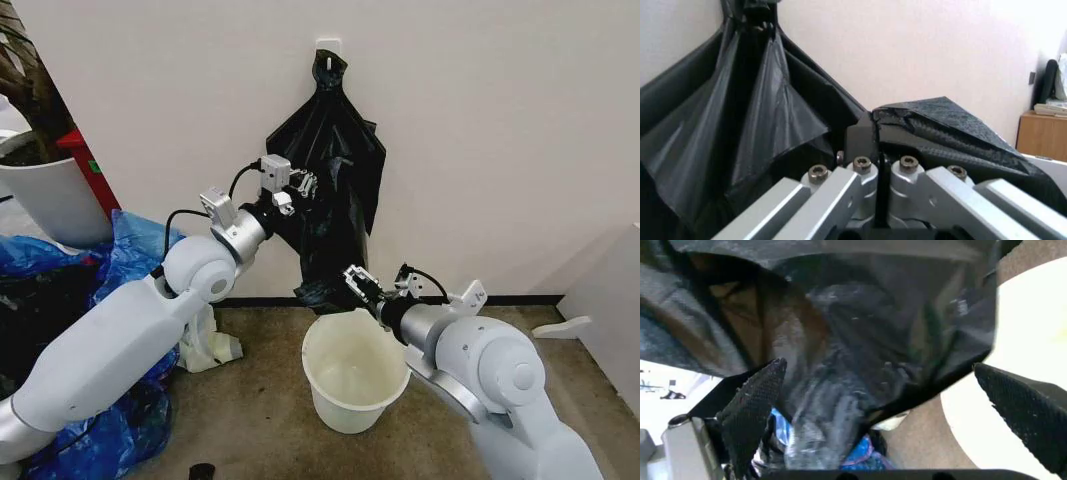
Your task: Place the garbage bag over the trash bin.
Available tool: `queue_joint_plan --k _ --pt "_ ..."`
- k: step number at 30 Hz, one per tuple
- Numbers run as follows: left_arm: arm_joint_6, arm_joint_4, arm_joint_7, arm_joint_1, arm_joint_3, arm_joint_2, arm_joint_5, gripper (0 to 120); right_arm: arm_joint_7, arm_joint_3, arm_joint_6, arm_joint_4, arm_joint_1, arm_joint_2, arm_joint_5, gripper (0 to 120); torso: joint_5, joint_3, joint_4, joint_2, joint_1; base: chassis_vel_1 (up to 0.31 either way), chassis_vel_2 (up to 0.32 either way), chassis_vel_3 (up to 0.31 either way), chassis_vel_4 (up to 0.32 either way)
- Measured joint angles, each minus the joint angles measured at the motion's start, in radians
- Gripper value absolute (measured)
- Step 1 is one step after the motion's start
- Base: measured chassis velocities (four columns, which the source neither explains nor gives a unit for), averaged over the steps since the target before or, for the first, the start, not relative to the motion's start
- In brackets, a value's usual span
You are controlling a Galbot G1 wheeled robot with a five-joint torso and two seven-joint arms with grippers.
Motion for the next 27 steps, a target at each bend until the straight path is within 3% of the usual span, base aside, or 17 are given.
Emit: queue_joint_plan --k 11,27 --pt "0.0 0.011 -0.002 -0.014 0.009 -0.016 0.003 0 0.016 -0.003 0.014 -0.051 -0.001 0.019 -0.031 96 0.0 0.0 0.0001 0.0 0.0 0.0 0.0 0.0 0.0" --pt "-0.001 0.026 0.001 -0.025 0.002 -0.026 0.004 0 -0.006 -0.009 -0.012 -0.047 -0.03 -0.005 -0.124 38 0.0001 0.0 0.0 0.0 0.0 0.0 0.0 0.0 0.0"
